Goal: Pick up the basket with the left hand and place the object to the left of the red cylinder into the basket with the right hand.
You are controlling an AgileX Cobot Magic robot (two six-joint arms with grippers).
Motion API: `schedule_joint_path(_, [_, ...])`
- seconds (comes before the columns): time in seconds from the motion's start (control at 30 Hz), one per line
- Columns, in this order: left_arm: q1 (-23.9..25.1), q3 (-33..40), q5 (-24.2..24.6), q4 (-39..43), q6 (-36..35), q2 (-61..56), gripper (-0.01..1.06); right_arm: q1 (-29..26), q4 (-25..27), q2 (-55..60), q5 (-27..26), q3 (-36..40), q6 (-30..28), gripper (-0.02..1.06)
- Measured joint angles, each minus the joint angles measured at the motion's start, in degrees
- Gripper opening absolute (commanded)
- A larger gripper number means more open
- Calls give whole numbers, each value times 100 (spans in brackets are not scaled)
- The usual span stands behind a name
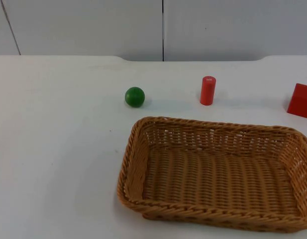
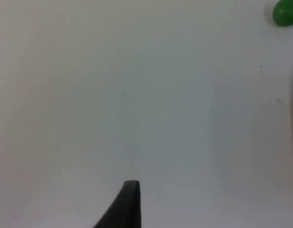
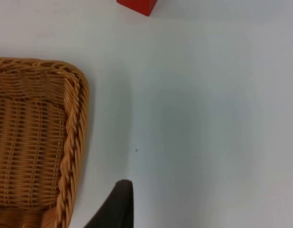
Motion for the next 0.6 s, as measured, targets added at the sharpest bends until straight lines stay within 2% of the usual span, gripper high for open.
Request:
schedule_joint_path(0.23, [-17,-132,-178,-1180,1086,1435,105,0,0,0,-25,0,0,105])
schedule_joint_path(0.37, [-291,-463,-202,-1413,1332,2266,105,0,-10,0,-38,0,0,105])
schedule_joint_path(0.57, [-1152,-1232,-310,-1515,1381,3724,105,0,-10,0,-38,0,0,105])
schedule_joint_path(0.6, [-1152,-1232,-310,-1515,1381,3724,105,0,-10,0,-38,0,0,105])
